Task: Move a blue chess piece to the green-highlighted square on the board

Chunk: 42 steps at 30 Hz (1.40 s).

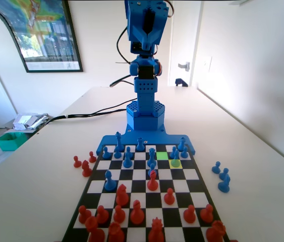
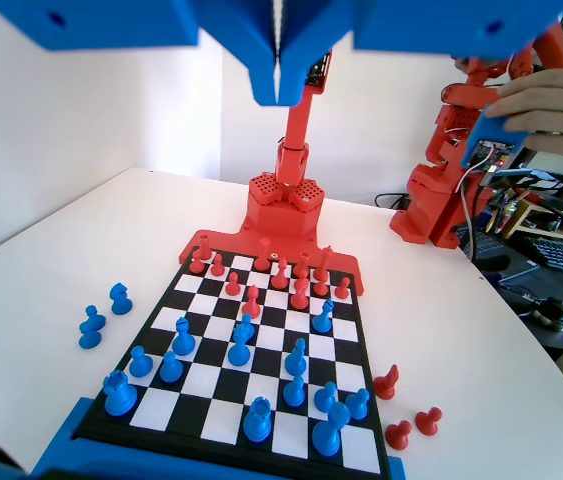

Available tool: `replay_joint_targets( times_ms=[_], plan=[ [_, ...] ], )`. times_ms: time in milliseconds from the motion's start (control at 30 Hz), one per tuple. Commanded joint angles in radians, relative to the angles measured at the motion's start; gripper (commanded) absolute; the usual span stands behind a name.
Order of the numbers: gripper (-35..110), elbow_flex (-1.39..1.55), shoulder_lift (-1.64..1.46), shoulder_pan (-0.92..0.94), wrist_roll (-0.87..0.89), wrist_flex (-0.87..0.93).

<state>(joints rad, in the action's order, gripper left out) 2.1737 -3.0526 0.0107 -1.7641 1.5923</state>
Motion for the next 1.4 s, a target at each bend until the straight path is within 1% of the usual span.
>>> replay_joint_targets(
  times_ms=[0,167,333,533,633,1000,1133,1367],
  plan=[
    [1,0.002,-0.003,0.005,-0.015,-0.017],
    [1,-0.017,0.000,-0.002,-0.012,0.003],
    [1,-0.140,0.060,-0.040,0.006,0.098],
    [1,-0.328,0.181,-0.091,0.098,0.173],
    [1,-0.408,0.278,-0.112,0.178,0.190],
    [1,-0.459,0.666,-0.135,0.488,0.067],
    [1,-0.425,0.762,-0.143,0.565,0.029],
    [1,-0.302,0.873,-0.190,0.718,-0.101]
  ],
)
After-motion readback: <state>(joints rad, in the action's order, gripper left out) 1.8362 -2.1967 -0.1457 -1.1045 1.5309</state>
